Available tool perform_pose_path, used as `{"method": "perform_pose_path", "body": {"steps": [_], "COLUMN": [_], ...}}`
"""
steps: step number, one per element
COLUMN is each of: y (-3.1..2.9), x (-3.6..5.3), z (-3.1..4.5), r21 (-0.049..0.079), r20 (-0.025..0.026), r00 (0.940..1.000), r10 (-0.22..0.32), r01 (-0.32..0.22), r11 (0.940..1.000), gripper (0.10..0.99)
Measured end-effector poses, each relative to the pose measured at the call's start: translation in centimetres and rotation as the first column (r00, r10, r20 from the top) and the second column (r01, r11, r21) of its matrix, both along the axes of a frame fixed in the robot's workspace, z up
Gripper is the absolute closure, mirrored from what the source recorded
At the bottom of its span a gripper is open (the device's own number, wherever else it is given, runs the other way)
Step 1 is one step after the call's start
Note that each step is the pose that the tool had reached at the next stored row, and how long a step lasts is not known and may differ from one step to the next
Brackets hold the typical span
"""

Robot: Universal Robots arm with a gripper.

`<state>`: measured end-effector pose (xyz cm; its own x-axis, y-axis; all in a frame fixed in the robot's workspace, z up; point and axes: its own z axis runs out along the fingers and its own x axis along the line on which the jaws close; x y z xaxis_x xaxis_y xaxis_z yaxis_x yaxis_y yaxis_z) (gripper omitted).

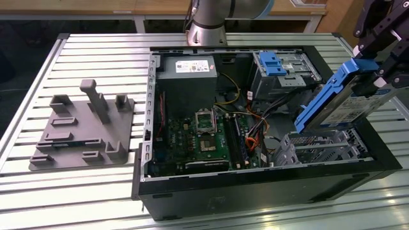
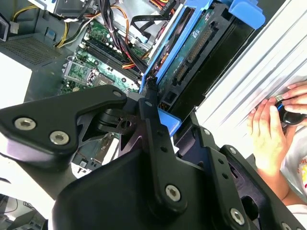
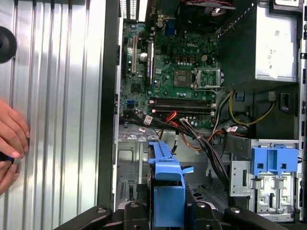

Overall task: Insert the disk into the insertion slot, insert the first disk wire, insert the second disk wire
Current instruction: 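Insert the disk into the insertion slot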

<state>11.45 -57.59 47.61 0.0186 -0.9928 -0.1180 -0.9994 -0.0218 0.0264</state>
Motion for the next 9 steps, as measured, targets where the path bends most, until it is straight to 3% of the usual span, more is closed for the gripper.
{"method": "perform_pose_path", "body": {"steps": [9], "y": [0.01], "x": [0.0], "z": [-0.1], "r21": [0.0], "r20": [0.0], "r00": [1.0], "r10": [0.0], "r01": [0.0], "r11": [1.0], "gripper": [0.722]}}
